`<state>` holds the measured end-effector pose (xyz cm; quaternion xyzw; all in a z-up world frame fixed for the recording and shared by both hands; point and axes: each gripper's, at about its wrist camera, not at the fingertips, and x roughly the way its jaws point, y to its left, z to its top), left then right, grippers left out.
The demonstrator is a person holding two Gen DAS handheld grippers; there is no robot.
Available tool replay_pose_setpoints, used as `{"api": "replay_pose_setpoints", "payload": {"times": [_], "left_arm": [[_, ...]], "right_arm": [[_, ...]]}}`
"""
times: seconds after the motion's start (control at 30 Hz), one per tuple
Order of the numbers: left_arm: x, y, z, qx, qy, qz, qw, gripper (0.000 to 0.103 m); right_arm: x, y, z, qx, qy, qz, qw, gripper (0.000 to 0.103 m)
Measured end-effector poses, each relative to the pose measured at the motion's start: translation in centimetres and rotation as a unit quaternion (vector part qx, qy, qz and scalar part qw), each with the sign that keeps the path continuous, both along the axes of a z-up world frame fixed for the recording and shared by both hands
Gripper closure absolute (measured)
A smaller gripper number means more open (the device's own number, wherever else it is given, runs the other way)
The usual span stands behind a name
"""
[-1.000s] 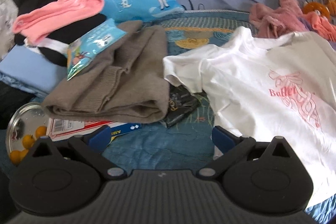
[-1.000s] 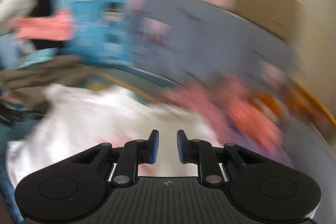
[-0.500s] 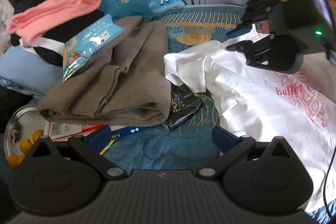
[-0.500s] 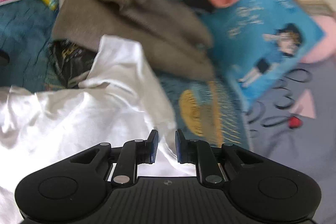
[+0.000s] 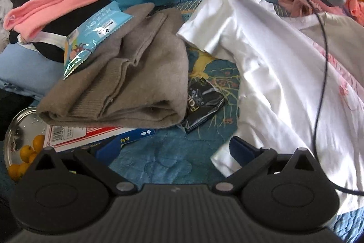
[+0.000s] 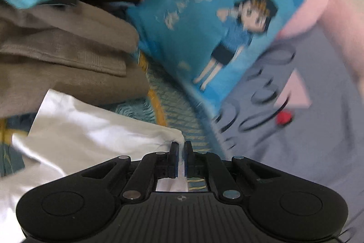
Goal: Fold clothes
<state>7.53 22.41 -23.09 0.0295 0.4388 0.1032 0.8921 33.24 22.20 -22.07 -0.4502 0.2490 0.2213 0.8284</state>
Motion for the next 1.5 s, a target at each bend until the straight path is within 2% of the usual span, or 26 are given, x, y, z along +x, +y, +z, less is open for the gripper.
{"api": "replay_pose_setpoints", "payload": {"times": [0.03,0.1,0.2,0.27,0.33,0.43,0.5,0.6,0.7,0.8,0.87,0.97,1.0,1.1,1.13,1.23,1.3,1.33,1.37,1.5], "left_arm": [[0.1,-0.1,-0.1,0.003,0.003,0.0,1.0,0.0],[0.2,-0.2,-0.3,0.009,0.006,0.001,0.9999,0.0],[0.3,-0.3,-0.3,0.015,0.007,0.001,0.9999,0.0],[0.3,-0.3,-0.3,0.018,0.007,0.002,0.9998,0.0],[0.3,-0.3,-0.3,0.022,0.005,0.002,0.9997,0.0],[0.1,0.1,0.2,0.029,-0.007,0.019,0.9994,0.0],[-0.1,1.1,0.8,0.023,-0.021,0.044,0.9985,0.0],[-0.8,3.9,1.6,-0.003,-0.041,0.11,0.993,0.0],[-1.6,6.4,2.4,-0.024,-0.062,0.174,0.9826,0.0],[-2.2,6.9,2.9,0.001,-0.076,0.2,0.9769,0.0],[-2.3,6.8,3.0,0.009,-0.078,0.199,0.9768,0.0],[-2.3,6.5,3.0,0.017,-0.077,0.196,0.9774,0.0],[-2.3,6.5,3.0,0.019,-0.076,0.196,0.9774,0.0],[-2.4,6.7,2.9,0.018,-0.075,0.202,0.9765,0.0],[-2.4,6.9,2.9,0.015,-0.075,0.205,0.9759,0.0],[-2.6,7.5,3.0,-0.002,-0.076,0.214,0.9739,0.0],[-2.8,7.9,3.0,-0.011,-0.077,0.219,0.9727,0.0],[-2.8,7.9,3.1,-0.012,-0.076,0.22,0.9725,0.0],[-2.8,8.0,3.0,-0.012,-0.076,0.22,0.9724,0.0],[-2.8,7.9,3.1,-0.009,-0.077,0.219,0.9727,0.0]], "right_arm": [[0.6,0.1,-0.4,0.009,0.019,-0.01,1.0,0.099],[0.7,0.4,-1.0,0.016,0.022,-0.028,0.999,0.097],[-0.1,0.3,-0.3,0.034,0.0,-0.064,0.997,0.095],[-1.0,-0.4,1.0,0.053,-0.017,-0.088,0.995,0.083],[-2.0,-1.4,2.7,0.081,-0.037,-0.114,0.989,0.08],[-5.8,-3.5,4.8,0.161,-0.025,-0.137,0.977,0.078],[-10.6,-3.8,4.8,0.186,-0.001,-0.096,0.978,0.077],[-18.3,-3.3,4.3,0.165,0.033,-0.015,0.986,0.075],[-24.5,-1.6,3.1,0.145,0.072,0.046,0.986,0.075],[-28.0,1.0,1.7,0.133,0.096,0.079,0.983,0.075],[-28.8,3.2,0.4,0.101,0.094,0.093,0.986,0.075],[-28.5,5.8,-2.1,0.035,0.045,0.078,0.995,0.074],[-28.0,6.4,-2.9,0.019,0.044,0.064,0.997,0.074],[-26.8,6.6,-3.3,0.03,0.083,0.042,0.995,0.084],[-26.6,6.5,-3.1,0.039,0.096,0.041,0.994,0.093],[-26.3,6.5,-2.6,0.058,0.115,0.034,0.991,0.094],[-26.5,6.4,-2.1,0.075,0.122,0.03,0.989,0.084],[-26.6,6.4,-1.9,0.084,0.126,0.028,0.988,0.068],[-26.8,6.5,-2.1,0.083,0.128,0.028,0.988,0.059],[-27.3,6.9,-3.3,0.065,0.11,0.031,0.991,0.06]]}}
